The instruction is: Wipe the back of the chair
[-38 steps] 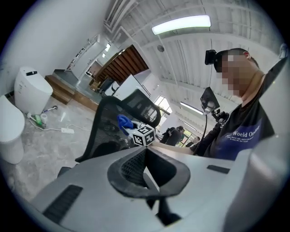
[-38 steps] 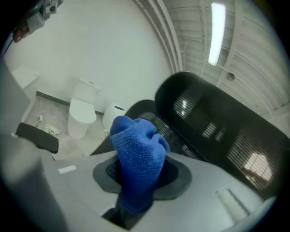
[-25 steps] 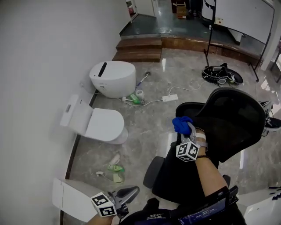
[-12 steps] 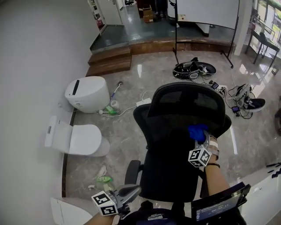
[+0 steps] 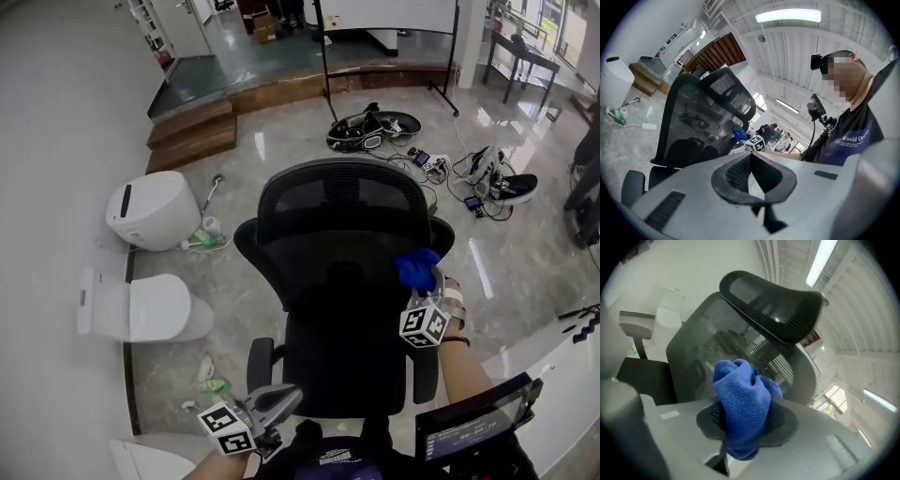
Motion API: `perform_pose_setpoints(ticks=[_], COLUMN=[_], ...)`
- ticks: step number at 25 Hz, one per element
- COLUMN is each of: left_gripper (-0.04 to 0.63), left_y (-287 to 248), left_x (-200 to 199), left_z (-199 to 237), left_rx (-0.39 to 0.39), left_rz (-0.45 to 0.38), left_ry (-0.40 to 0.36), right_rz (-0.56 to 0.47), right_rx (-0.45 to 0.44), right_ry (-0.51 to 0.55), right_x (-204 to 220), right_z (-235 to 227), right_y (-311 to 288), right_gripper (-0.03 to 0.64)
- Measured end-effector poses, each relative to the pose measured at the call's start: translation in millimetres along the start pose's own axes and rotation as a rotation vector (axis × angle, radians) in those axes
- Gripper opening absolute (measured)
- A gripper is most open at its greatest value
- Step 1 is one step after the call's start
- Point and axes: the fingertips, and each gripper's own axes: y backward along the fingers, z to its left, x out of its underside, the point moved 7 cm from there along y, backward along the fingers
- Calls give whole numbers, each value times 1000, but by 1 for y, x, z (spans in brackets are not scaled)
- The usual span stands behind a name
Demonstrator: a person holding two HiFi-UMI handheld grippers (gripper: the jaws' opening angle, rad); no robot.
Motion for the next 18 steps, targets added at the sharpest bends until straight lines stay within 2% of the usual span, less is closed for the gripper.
perform_pose_setpoints(ticks=[3,6,12,15,18], left_gripper=[3,3,3,3,3], left_y=[34,92,194,225,241], left_x=[4,6,15,18,21], left_z=[10,30,72,86,88], left_rx=[-43,-103,-229,-271,-296], left_rz=[-36,-82,-167,-197,-207], left_ry=[16,39,81,103,117], right_rz=[-106,-202,-345,-363,-341], right_rx=[-99,-188,-283,-304,-302], right_ry=[61,128,203,232,243], right_x=[-65,-148,-282,-316,-318], right_z=[58,127,233,262,267], right_y=[-9,-20,-48,-63,-72], right_gripper=[120,120,120,120,120])
